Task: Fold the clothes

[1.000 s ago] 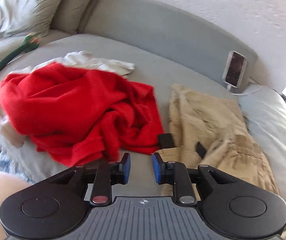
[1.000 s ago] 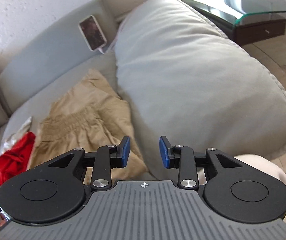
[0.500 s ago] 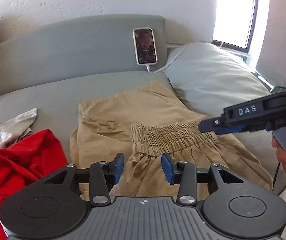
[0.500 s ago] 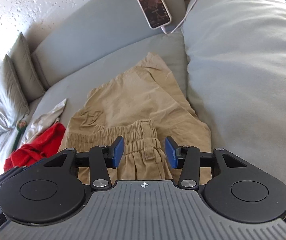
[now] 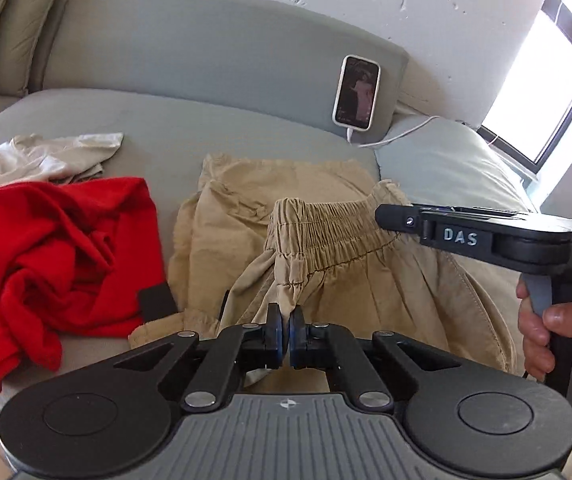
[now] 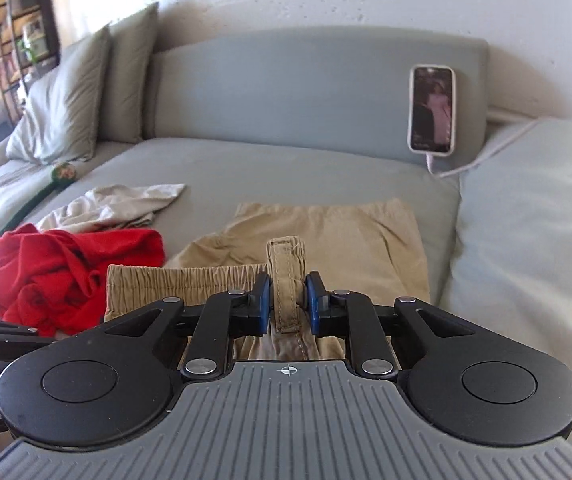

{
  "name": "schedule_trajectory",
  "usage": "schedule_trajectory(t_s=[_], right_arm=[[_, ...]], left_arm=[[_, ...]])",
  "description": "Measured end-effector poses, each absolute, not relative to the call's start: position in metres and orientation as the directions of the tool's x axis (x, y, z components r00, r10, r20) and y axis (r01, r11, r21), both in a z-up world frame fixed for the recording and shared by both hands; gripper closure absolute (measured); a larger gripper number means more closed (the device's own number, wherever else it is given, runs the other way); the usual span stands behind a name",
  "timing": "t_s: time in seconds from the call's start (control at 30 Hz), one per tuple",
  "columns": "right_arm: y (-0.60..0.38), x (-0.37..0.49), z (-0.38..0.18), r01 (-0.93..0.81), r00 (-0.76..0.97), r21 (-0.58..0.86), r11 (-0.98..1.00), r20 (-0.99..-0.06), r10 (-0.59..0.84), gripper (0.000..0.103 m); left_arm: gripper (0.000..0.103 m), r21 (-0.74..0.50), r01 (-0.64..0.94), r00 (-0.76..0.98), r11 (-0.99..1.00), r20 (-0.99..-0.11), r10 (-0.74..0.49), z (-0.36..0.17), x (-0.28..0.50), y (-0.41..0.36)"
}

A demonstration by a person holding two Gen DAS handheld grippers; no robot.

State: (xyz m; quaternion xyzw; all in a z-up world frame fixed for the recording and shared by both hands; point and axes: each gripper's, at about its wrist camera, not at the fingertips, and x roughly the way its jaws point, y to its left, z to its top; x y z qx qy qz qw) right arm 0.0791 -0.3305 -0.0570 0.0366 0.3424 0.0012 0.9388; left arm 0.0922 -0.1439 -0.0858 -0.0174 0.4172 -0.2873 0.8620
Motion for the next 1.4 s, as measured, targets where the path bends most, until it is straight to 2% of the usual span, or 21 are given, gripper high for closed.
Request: schedule_trajectory(t_s=[0.03, 0.13, 0.2, 0.23, 0.33, 0.4, 0.53, 0.63, 0.83, 0.87, 0.93, 0.97, 1.03, 1.1, 1.17, 1.23, 1.3, 1.4], right_arm=[[-0.327, 0.088, -0.062, 0.022, 0.738, 0.05, 0.999, -0.675, 0.018, 0.083], [-0.329, 0.101, -0.088, 0.064, 0.653, 0.014, 0.998, -0.757, -0.031, 0.081], [-0.336, 0.103, -0.098, 0.095, 0.635, 0.029, 0.995, -0.771, -0.038, 0.07], [-0.34, 0.098, -0.094, 0.119, 0.644, 0.05, 0.992, -0.764, -0.039, 0.068], [-0.354, 0.077, -0.075, 0.187, 0.689, 0.133, 0.973, -0.724, -0.033, 0.055], [-0.362, 0.056, -0.062, 0.207, 0.719, 0.213, 0.955, -0.695, 0.0, 0.049], [-0.37, 0.027, -0.062, 0.19, 0.714, 0.329, 0.925, -0.693, 0.1, 0.049], [-0.369, 0.016, -0.074, 0.215, 0.688, 0.305, 0.928, -0.721, 0.077, 0.049], [-0.377, 0.003, -0.091, 0.27, 0.654, 0.279, 0.922, -0.755, 0.037, 0.049], [-0.379, 0.003, -0.093, 0.276, 0.65, 0.281, 0.919, -0.759, 0.037, 0.049], [-0.382, 0.005, -0.097, 0.29, 0.638, 0.281, 0.915, -0.769, 0.034, 0.049], [-0.384, 0.006, -0.1, 0.3, 0.632, 0.278, 0.913, -0.775, 0.028, 0.05], [-0.388, 0.008, -0.104, 0.346, 0.621, 0.272, 0.898, -0.783, -0.002, 0.051], [-0.392, 0.009, -0.108, 0.379, 0.609, 0.277, 0.883, -0.793, -0.012, 0.052], [-0.392, 0.011, -0.112, 0.395, 0.593, 0.272, 0.877, -0.805, -0.018, 0.052], [-0.388, 0.012, -0.113, 0.4, 0.583, 0.239, 0.885, -0.812, -0.045, 0.052], [-0.384, 0.011, -0.113, 0.405, 0.574, 0.201, 0.892, -0.816, -0.076, 0.052], [-0.381, 0.007, -0.109, 0.415, 0.574, 0.166, 0.895, -0.811, -0.115, 0.053]], left_arm=[[0.101, -0.273, 0.475, 0.468, 0.836, -0.727, -0.503, -0.09, 0.095, -0.146], [0.087, -0.241, 0.468, 0.49, 0.85, -0.73, -0.476, -0.096, 0.096, -0.144], [0.07, -0.19, 0.477, 0.548, 0.858, -0.699, -0.46, -0.091, 0.091, -0.138], [0.054, -0.166, 0.483, 0.575, 0.86, -0.68, -0.454, -0.089, 0.088, -0.134], [0.04, -0.166, 0.601, 0.546, 0.782, -0.629, -0.554, -0.08, 0.075, -0.115], [0.04, -0.194, 0.657, 0.499, 0.729, -0.612, -0.613, -0.082, 0.072, -0.106], [0.046, -0.176, 0.678, 0.483, 0.713, -0.625, -0.613, -0.098, 0.079, -0.11], [0.062, -0.222, 0.669, 0.429, 0.709, -0.664, -0.613, -0.108, 0.087, -0.116], [0.061, -0.201, 0.677, 0.388, 0.709, -0.721, -0.575, -0.115, 0.09, -0.122], [0.069, -0.214, 0.668, 0.382, 0.713, -0.724, -0.575, -0.113, 0.09, -0.122], [0.099, -0.243, 0.648, 0.37, 0.722, -0.729, -0.577, -0.108, 0.091, -0.122], [0.101, -0.287, 0.615, 0.358, 0.735, -0.729, -0.584, -0.104, 0.09, -0.118], [0.101, -0.357, 0.552, 0.327, 0.753, -0.738, -0.59, -0.098, 0.088, -0.11], [0.1, -0.366, 0.524, 0.333, 0.769, -0.743, -0.581, -0.104, 0.092, -0.106], [0.084, -0.374, 0.501, 0.353, 0.78, -0.735, -0.579, -0.113, 0.099, -0.103], [0.08, -0.392, 0.491, 0.374, 0.778, -0.712, -0.595, -0.121, 0.109, -0.102], [0.081, -0.402, 0.49, 0.386, 0.773, -0.695, -0.606, -0.124, 0.114, -0.105], [0.08, -0.346, 0.526, 0.414, 0.777, -0.695, -0.589, -0.121, 0.11, -0.113]])
